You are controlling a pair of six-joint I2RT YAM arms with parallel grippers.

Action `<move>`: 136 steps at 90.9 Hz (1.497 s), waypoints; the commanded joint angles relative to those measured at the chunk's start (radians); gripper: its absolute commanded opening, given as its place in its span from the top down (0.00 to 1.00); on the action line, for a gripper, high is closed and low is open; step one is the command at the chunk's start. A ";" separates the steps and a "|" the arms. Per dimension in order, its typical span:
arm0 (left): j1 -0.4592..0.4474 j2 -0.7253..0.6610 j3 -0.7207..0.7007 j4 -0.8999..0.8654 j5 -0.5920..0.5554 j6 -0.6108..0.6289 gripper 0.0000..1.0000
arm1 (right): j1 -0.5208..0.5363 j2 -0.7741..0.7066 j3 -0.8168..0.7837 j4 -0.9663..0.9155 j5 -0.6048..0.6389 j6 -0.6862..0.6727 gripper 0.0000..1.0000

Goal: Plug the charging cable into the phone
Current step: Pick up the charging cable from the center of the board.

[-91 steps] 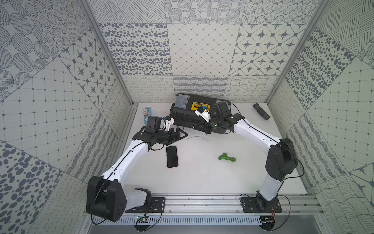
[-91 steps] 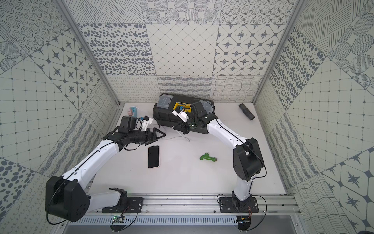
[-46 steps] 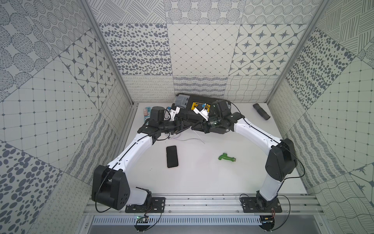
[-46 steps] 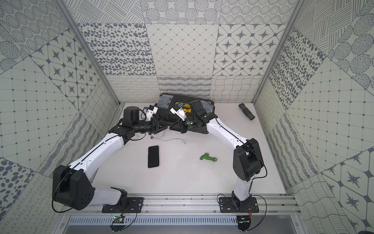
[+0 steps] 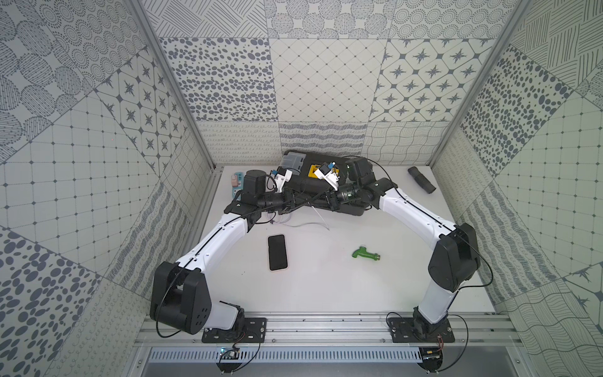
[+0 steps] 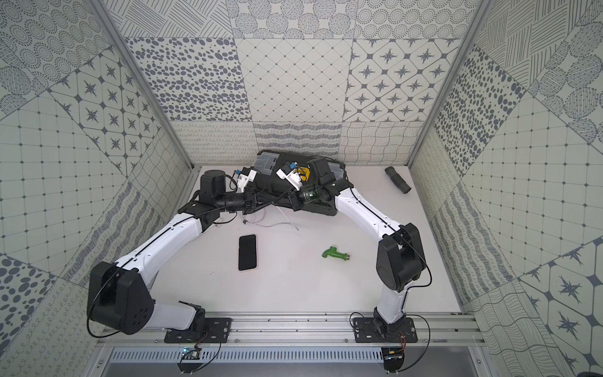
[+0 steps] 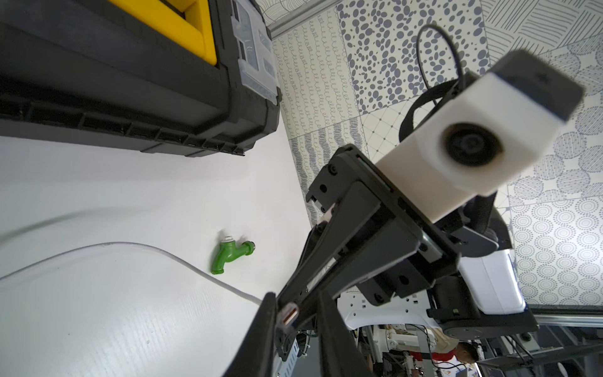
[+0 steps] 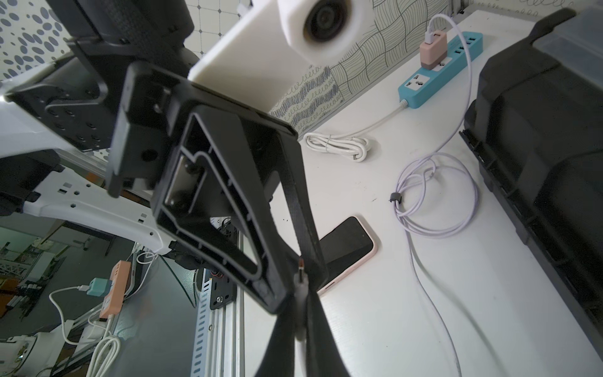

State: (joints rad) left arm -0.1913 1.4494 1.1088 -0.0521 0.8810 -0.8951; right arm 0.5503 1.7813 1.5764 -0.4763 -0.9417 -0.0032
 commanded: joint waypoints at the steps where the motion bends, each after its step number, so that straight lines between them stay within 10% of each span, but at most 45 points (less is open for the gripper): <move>1: -0.003 0.009 0.000 0.099 0.063 -0.030 0.83 | 0.014 0.013 0.025 0.028 -0.006 0.009 1.00; 36: -0.003 0.024 0.005 0.098 0.074 -0.023 1.00 | 0.016 0.029 0.043 0.030 0.010 0.036 1.00; 40: -0.001 0.022 0.005 0.091 0.071 -0.021 1.00 | 0.016 0.028 0.041 0.030 0.036 0.040 0.86; 49: 0.007 0.014 0.004 0.076 0.061 -0.016 1.00 | 0.016 0.013 0.030 0.031 0.134 0.045 0.12; 53: 0.012 0.011 0.007 0.054 0.051 -0.008 1.00 | 0.017 -0.004 0.018 0.040 0.183 0.036 0.04; 73: 0.036 0.036 0.097 -0.108 -0.029 0.045 1.00 | 0.018 -0.151 -0.059 0.115 0.594 0.210 0.03; 82: 0.039 0.058 0.140 -0.149 -0.061 0.030 1.00 | -0.009 -0.164 -0.054 0.088 0.446 0.173 0.03; 101: 0.037 0.061 0.210 -0.268 -0.120 0.048 1.00 | 0.121 -0.193 0.007 -0.123 0.696 -0.076 0.19; 136: 0.020 0.018 0.190 -0.291 -0.145 0.056 1.00 | 0.155 -0.182 -0.001 -0.126 0.719 -0.099 0.40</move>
State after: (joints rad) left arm -0.1646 1.4902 1.3033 -0.2989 0.7551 -0.8707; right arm 0.7044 1.5993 1.5684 -0.6178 -0.2489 -0.0856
